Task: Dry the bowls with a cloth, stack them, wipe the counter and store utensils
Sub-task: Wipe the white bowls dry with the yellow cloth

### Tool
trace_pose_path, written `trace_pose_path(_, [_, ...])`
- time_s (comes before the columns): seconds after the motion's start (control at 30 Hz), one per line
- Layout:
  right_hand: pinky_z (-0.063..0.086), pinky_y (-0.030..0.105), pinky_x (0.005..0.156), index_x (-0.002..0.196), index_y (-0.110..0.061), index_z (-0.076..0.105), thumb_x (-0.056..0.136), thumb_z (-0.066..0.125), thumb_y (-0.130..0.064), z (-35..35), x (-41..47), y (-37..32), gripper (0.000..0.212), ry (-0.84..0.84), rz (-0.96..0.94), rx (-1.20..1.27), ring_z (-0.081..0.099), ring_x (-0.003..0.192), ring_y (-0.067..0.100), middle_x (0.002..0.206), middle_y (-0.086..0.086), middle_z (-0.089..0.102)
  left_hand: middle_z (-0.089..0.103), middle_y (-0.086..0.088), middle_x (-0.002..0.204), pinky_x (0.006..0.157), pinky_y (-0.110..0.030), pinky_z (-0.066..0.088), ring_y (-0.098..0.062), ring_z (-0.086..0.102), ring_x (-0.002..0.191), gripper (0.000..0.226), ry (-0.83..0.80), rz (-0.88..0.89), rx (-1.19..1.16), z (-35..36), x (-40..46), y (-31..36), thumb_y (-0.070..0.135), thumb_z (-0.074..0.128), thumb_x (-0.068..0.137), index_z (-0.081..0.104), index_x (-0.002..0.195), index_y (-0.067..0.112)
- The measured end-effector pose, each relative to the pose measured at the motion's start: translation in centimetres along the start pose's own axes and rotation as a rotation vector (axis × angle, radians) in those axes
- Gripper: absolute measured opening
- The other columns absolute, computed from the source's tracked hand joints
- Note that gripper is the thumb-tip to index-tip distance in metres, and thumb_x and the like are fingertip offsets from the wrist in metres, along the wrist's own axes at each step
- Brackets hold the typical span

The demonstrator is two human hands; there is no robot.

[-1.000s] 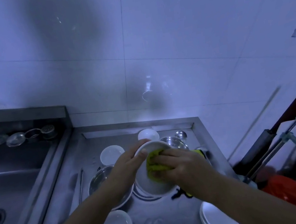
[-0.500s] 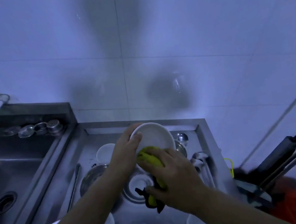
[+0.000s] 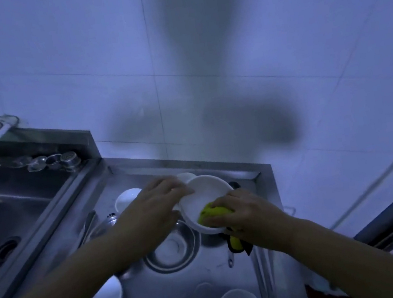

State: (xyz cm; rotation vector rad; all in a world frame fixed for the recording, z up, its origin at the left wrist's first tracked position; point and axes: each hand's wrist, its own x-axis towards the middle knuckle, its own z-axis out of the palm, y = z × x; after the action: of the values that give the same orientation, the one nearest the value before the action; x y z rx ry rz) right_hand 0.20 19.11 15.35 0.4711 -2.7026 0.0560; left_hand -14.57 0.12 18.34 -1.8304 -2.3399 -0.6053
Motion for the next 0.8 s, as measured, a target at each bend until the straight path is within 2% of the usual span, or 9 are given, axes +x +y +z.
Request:
trace_pose_path(0.07, [0.057, 0.043, 0.069, 0.103, -0.017, 0.073, 0.070, 0.082, -0.012, -0.2, -0.2, 0.4, 0.035, -0.033, -0.032, 0.036, 0.068, 0.084, 0.027, 0.101, 0.011, 0.070, 0.070, 0.012, 0.101, 0.094, -0.030, 0.045, -0.010, 0.060, 0.108, 0.040, -0.020, 0.226, 0.237, 0.3, 0.1, 1.2, 0.026, 0.082, 0.059, 0.070, 0.097, 0.031])
trace_pose_path(0.13, [0.056, 0.042, 0.074, 0.106, -0.015, 0.072, 0.069, 0.083, -0.012, -0.4, -0.4, 0.6, 0.038, -0.043, -0.055, 0.061, 0.067, 0.087, 0.027, 0.104, 0.012, 0.069, 0.070, 0.015, 0.090, 0.100, -0.030, 0.042, -0.007, 0.064, 0.098, 0.026, -0.135, 0.305, 0.296, 0.6, 0.6, 1.9, 0.028, 0.081, 0.062, 0.070, 0.086, 0.032])
trace_pose_path(0.23, [0.050, 0.037, 0.088, 0.113, -0.010, 0.069, 0.069, 0.082, -0.012, -0.9, -0.9, 1.2, 0.046, 0.017, -0.038, 0.096, 0.065, 0.098, 0.030, 0.116, 0.016, 0.065, 0.064, 0.009, 0.108, 0.096, -0.025, 0.039, -0.010, 0.054, 0.106, 0.020, -0.316, 0.177, 0.199, 1.8, 0.7, 1.6, 0.027, 0.057, 0.087, 0.064, 0.106, 0.028])
trace_pose_path(0.27, [0.047, 0.035, 0.092, 0.118, -0.007, 0.066, 0.071, 0.081, -0.013, -1.0, -1.3, 1.5, 0.049, 0.056, -0.012, 0.118, 0.062, 0.104, 0.030, 0.122, 0.017, 0.062, 0.063, 0.007, 0.109, 0.091, -0.025, 0.040, -0.010, 0.054, 0.106, 0.021, -0.323, 0.099, 0.115, 2.1, 0.5, 1.7, 0.026, 0.055, 0.089, 0.063, 0.108, 0.025])
trace_pose_path(0.37, [0.038, 0.029, 0.105, 0.134, -0.009, 0.052, 0.073, 0.075, -0.017, -1.2, -2.5, 1.9, 0.065, 0.223, 0.187, 0.271, 0.046, 0.124, 0.018, 0.136, 0.009, 0.050, 0.066, -0.003, 0.089, 0.073, -0.021, 0.043, -0.004, 0.057, 0.082, 0.008, -0.122, -0.163, -0.347, 2.5, -0.3, 2.2, 0.012, 0.065, 0.083, 0.067, 0.091, 0.013])
trace_pose_path(0.47, [0.035, 0.019, 0.105, 0.140, -0.016, 0.038, 0.072, 0.076, -0.019, -1.3, -3.1, 1.8, 0.078, 0.475, 0.457, 0.412, 0.039, 0.123, 0.001, 0.135, -0.010, 0.042, 0.064, -0.004, 0.073, 0.062, -0.016, 0.046, -0.006, 0.057, 0.069, 0.007, -0.066, -0.430, -0.888, 3.1, -0.4, 3.4, 0.001, 0.061, 0.085, 0.065, 0.082, 0.006])
trace_pose_path(0.53, [0.036, 0.026, 0.104, 0.137, -0.011, 0.037, 0.073, 0.076, -0.028, -1.3, -2.9, 1.2, 0.077, 0.552, 0.491, 0.388, 0.039, 0.124, 0.005, 0.137, -0.009, 0.041, 0.067, -0.007, 0.076, 0.062, -0.018, 0.049, -0.013, 0.061, 0.071, 0.008, 0.018, -0.550, -1.260, 3.8, 0.2, 4.4, 0.003, 0.059, 0.085, 0.065, 0.090, 0.001])
trace_pose_path(0.67, [0.031, 0.039, 0.109, 0.134, -0.006, 0.050, 0.092, 0.044, -0.056, -0.2, -1.9, -1.7, 0.065, 0.549, 0.329, 0.277, 0.037, 0.133, 0.025, 0.145, 0.009, 0.041, 0.070, -0.019, 0.086, 0.065, -0.029, 0.057, -0.024, 0.067, 0.074, 0.026, 0.189, -0.628, -1.762, 5.1, 1.8, 6.2, 0.010, 0.058, 0.078, 0.062, 0.099, -0.005])
trace_pose_path(0.8, [0.037, 0.051, 0.101, 0.117, -0.013, 0.067, 0.095, 0.048, -0.042, 0.0, -0.5, -2.8, 0.041, 0.616, 0.315, 0.204, 0.041, 0.131, 0.031, 0.136, 0.007, 0.052, 0.070, -0.011, 0.076, 0.056, -0.022, 0.054, -0.015, 0.066, 0.066, 0.022, 0.200, -0.503, -1.800, 5.0, 2.5, 7.5, 0.004, 0.053, 0.078, 0.072, 0.089, 0.007])
